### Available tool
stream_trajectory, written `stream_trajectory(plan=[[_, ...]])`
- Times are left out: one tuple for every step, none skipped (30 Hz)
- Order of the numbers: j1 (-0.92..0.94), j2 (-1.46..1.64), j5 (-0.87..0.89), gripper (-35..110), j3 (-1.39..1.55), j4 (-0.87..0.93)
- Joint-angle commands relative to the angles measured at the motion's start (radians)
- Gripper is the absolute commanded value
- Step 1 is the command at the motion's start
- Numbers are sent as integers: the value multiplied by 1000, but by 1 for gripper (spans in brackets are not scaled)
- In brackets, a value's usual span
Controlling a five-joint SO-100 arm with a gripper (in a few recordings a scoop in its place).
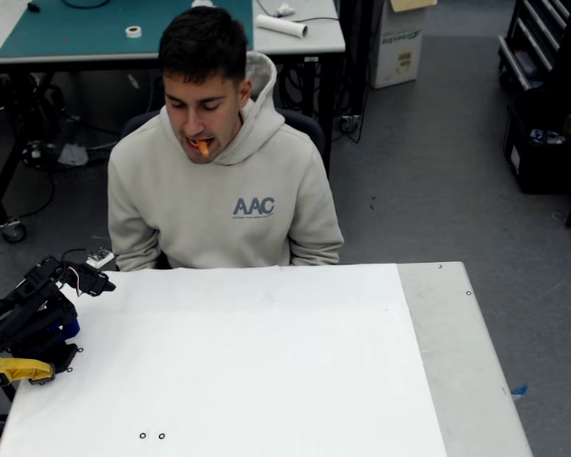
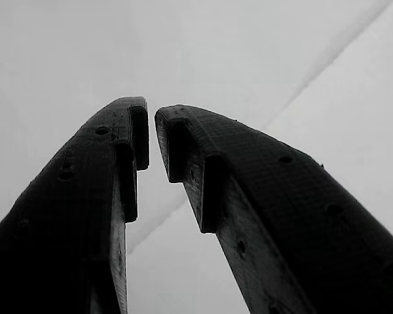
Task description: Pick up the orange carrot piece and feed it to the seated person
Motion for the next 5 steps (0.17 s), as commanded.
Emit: stream_trajectory(plan=[[-17,5,-14,-2,-3,-6],[-17,5,-14,-2,-3,-6],[-17,5,-14,-2,-3,-6],[-17,5,-14,-2,-3,-6],[-17,5,-15,-2,-3,-6]])
